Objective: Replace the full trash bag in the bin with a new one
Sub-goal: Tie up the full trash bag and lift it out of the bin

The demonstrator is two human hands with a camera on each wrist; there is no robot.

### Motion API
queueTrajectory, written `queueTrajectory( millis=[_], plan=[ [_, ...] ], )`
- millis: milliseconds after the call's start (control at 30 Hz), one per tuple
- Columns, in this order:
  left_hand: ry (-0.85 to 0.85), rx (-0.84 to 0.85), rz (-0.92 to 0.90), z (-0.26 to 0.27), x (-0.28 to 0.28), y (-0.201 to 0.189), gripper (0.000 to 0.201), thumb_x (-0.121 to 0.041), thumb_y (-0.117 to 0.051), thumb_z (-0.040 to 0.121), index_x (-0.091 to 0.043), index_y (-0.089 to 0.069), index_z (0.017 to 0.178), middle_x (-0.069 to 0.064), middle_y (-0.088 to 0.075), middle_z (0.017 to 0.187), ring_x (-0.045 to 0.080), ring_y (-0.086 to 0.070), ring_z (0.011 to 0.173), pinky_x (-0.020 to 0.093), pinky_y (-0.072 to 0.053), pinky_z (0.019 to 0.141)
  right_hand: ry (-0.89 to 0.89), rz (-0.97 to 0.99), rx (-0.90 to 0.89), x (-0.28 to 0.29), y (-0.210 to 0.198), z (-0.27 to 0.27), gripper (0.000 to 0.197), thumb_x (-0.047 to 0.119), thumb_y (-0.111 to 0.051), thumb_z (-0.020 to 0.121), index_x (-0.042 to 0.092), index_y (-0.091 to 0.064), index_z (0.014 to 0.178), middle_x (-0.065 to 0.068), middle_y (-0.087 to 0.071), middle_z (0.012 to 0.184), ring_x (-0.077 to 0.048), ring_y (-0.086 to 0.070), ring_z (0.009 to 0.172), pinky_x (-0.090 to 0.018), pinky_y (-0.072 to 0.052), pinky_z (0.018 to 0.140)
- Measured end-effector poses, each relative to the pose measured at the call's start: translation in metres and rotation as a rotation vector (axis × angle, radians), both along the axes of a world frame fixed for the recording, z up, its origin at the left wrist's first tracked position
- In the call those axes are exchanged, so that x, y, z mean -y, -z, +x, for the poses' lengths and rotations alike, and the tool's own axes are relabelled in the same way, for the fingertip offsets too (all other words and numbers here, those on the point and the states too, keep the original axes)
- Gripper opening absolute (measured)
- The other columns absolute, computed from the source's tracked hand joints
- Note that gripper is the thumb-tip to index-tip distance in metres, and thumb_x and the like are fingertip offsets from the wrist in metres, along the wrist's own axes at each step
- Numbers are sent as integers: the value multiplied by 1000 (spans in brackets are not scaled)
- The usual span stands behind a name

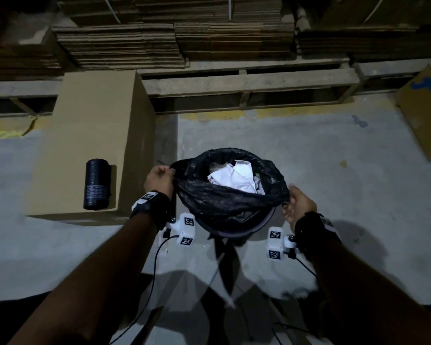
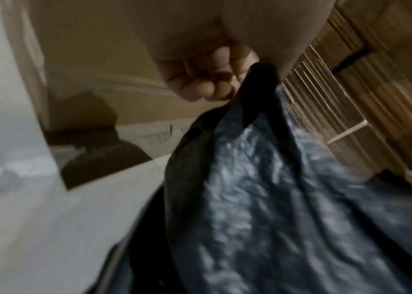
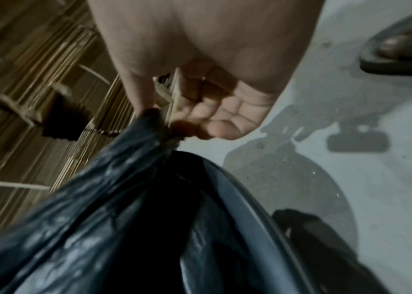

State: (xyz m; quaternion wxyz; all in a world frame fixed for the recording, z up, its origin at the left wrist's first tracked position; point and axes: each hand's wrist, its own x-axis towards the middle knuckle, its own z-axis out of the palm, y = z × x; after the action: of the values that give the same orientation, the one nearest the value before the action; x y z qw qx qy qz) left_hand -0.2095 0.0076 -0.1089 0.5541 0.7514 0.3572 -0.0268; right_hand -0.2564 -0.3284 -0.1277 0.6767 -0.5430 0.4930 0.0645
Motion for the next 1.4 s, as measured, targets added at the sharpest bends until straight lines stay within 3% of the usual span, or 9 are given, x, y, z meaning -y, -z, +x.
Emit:
queueTrajectory(
  millis=[133,267,433,533,733,867,1100,1233,1400],
  plan=[
    [152,-95,55,8,9,-10,16,-36,-71,78,-21,-70,81,5,-73,95,24,-66,89,30,-52,90,-149,-150,-43,5,-6,26,25,34,-76,75,12,-72,64,1,-70,61,-23,-62,60,-33,-55,62],
    [82,61,-11,19,11,-15,6,-32,-69,71,-27,-73,71,1,-74,81,21,-69,82,38,-54,92,-39,-81,174,9,-27,50,18,11,-66,83,15,-66,65,-2,-59,59,-20,-47,55,-26,-40,51],
    [209,-69,54,26,13,-12,27,-43,-73,71,-23,-73,89,0,-74,93,21,-68,88,33,-53,91,-443,-348,51,11,-30,77,50,54,-79,63,14,-72,93,-2,-72,91,-21,-67,84,-32,-54,83],
    [278,-113,102,29,17,-17,20,-26,-71,79,-20,-74,97,4,-73,102,22,-68,95,32,-53,93,-612,-492,73,1,-39,88,16,31,-76,78,19,-71,87,-1,-70,88,-18,-65,82,-26,-51,83],
    [272,104,-395,21,15,-47,34,9,-43,85,-8,-64,65,-4,-66,57,8,-59,52,13,-45,49,-756,40,289,-10,-59,92,15,-8,-50,84,-2,-64,85,-8,-66,69,-17,-65,66,-20,-52,64],
    [264,26,-340,21,4,-34,9,-19,-61,88,-13,-67,84,3,-65,74,20,-56,70,25,-42,60,-822,-128,245,-12,-51,93,9,6,-71,78,7,-70,87,-7,-71,77,-20,-67,71,-31,-51,77],
    [275,-179,-154,63,16,-34,57,-65,-62,75,-11,-64,94,14,-67,106,32,-63,95,44,-49,94,-867,-638,57,-37,-56,116,39,46,-75,77,14,-70,98,-8,-67,93,-26,-61,89,-28,-47,80],
    [511,-330,94,87,28,-30,74,-62,-60,80,-7,-54,130,18,-58,130,39,-57,113,50,-46,99,-871,-711,-30,-42,-59,130,26,36,-72,82,16,-75,100,-12,-72,104,-31,-65,95,-24,-46,80],
    [602,-411,225,99,32,-18,54,-47,-69,79,-3,-66,110,17,-68,110,35,-65,98,37,-52,87,-772,-692,55,-43,-56,129,23,24,-69,85,19,-73,107,-10,-69,116,-32,-62,109,-25,-45,96]
  ],
)
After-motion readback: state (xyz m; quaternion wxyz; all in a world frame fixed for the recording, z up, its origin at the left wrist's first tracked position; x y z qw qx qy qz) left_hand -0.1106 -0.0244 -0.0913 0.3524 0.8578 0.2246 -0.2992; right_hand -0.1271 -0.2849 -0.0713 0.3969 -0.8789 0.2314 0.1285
